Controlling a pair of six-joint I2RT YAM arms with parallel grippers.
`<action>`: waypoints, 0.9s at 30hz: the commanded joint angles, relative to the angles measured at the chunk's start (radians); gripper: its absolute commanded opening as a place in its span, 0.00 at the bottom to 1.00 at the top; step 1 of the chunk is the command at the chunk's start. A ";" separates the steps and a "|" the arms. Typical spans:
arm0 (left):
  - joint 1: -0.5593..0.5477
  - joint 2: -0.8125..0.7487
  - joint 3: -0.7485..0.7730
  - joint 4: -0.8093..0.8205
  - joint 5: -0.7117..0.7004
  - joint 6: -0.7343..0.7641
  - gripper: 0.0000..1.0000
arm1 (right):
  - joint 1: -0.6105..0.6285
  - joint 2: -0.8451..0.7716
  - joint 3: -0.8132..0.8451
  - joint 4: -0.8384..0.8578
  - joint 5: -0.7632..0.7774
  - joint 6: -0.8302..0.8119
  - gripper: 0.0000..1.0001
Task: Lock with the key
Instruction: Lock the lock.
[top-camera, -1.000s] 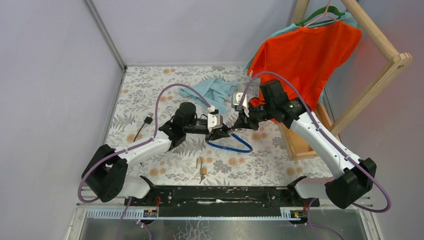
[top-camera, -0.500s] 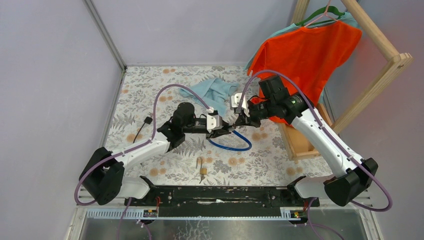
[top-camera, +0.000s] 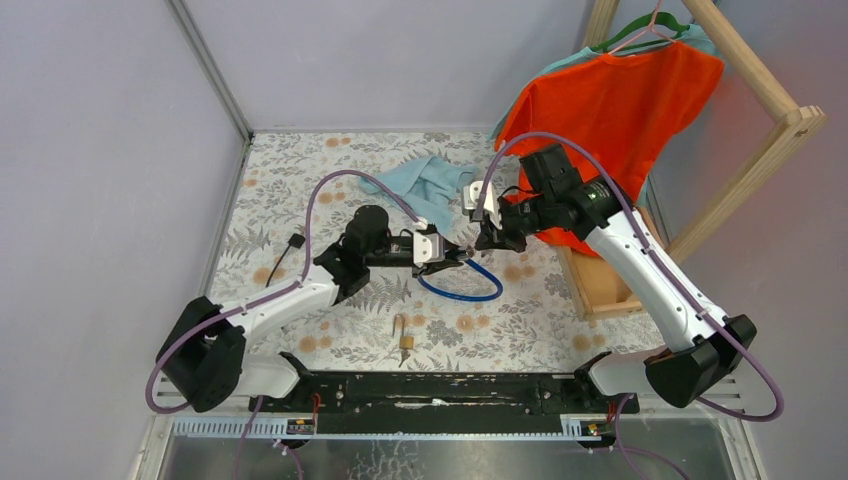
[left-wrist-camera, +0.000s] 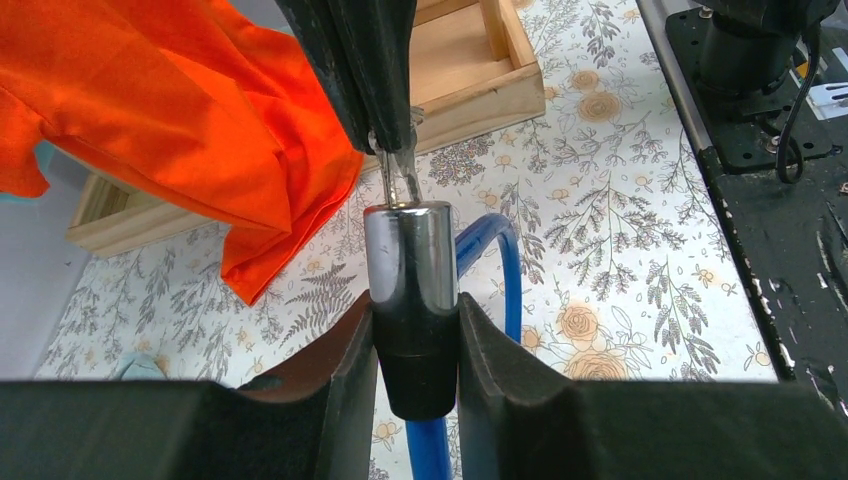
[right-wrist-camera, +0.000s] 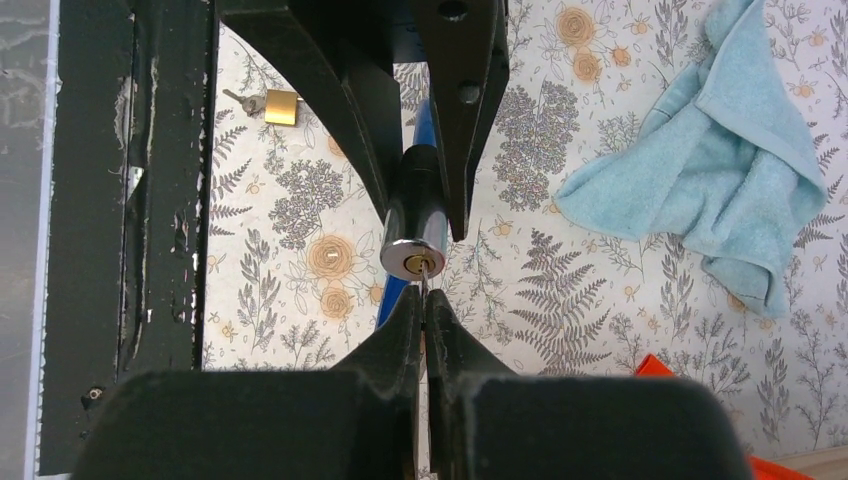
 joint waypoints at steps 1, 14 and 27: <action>0.025 -0.012 -0.037 -0.170 -0.012 0.022 0.00 | -0.058 -0.025 0.091 -0.076 0.134 -0.019 0.00; 0.073 -0.071 -0.043 -0.164 -0.011 0.016 0.00 | -0.069 -0.008 0.163 -0.113 0.195 0.009 0.00; 0.132 -0.108 -0.038 -0.215 -0.023 0.051 0.00 | -0.069 0.000 0.176 -0.049 0.176 0.105 0.00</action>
